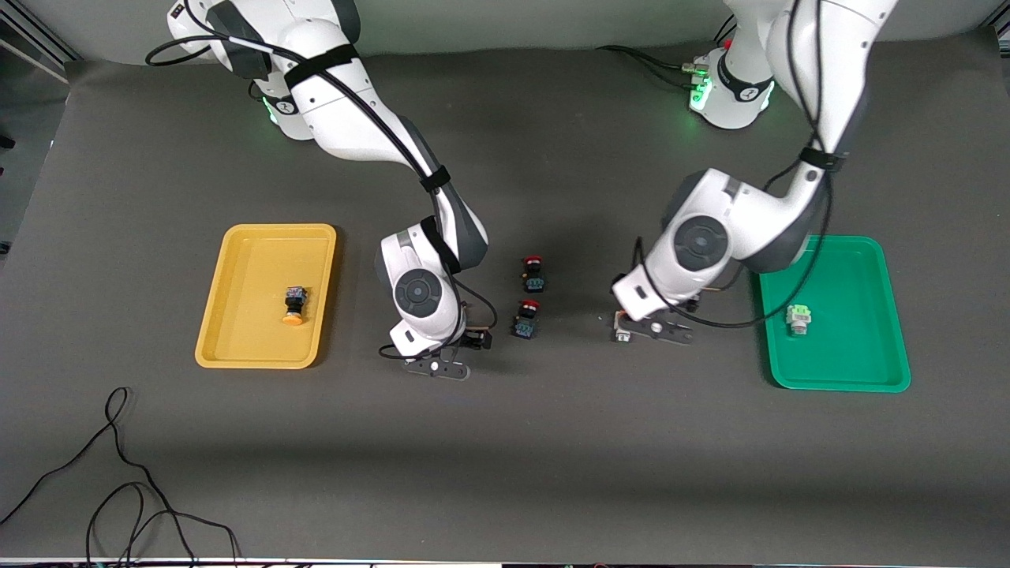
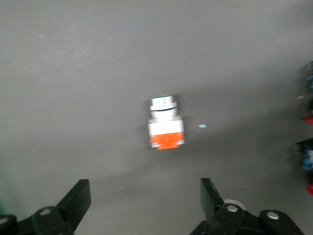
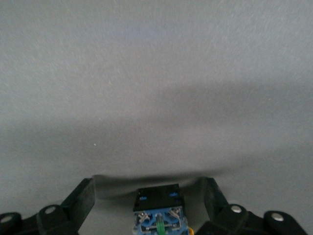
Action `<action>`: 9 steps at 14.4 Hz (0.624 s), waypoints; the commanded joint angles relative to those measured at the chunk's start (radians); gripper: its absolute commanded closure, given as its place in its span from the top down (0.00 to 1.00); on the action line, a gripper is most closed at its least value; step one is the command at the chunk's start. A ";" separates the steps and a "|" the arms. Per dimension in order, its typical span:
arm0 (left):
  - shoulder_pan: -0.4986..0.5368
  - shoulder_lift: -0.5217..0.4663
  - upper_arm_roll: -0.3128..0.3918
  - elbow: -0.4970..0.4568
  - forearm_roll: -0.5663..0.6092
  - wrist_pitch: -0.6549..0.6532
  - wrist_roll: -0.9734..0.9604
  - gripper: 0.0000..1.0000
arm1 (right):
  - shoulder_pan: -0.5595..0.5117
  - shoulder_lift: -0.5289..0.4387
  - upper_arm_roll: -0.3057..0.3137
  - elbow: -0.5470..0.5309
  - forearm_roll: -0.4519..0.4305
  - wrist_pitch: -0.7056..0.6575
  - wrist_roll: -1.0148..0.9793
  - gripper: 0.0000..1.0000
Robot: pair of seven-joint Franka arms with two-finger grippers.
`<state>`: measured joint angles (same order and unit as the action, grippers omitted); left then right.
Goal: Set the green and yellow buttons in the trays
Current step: 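Grasp another yellow button and the orange-based button with the right and left grippers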
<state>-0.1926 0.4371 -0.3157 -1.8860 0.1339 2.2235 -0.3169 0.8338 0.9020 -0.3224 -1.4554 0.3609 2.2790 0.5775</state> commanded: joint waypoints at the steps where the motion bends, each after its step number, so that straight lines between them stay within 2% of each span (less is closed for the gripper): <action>1: -0.022 0.064 0.021 0.002 0.006 0.077 -0.033 1.00 | 0.027 -0.015 -0.012 -0.036 0.023 0.017 0.015 0.92; 7: -0.021 0.190 0.026 0.005 0.141 0.217 -0.154 1.00 | 0.045 -0.086 -0.014 -0.124 0.023 0.013 -0.001 0.91; 8: -0.021 0.190 0.026 0.004 0.141 0.214 -0.157 0.88 | 0.045 -0.089 -0.014 -0.129 0.023 0.014 -0.002 0.63; 9: -0.019 0.189 0.026 0.004 0.141 0.211 -0.162 0.66 | 0.045 -0.089 -0.014 -0.128 0.023 0.016 0.001 0.07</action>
<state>-0.2045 0.6361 -0.2941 -1.8883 0.2509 2.4378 -0.4379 0.8572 0.8569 -0.3242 -1.5273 0.3610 2.2790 0.5790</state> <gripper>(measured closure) 0.075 0.119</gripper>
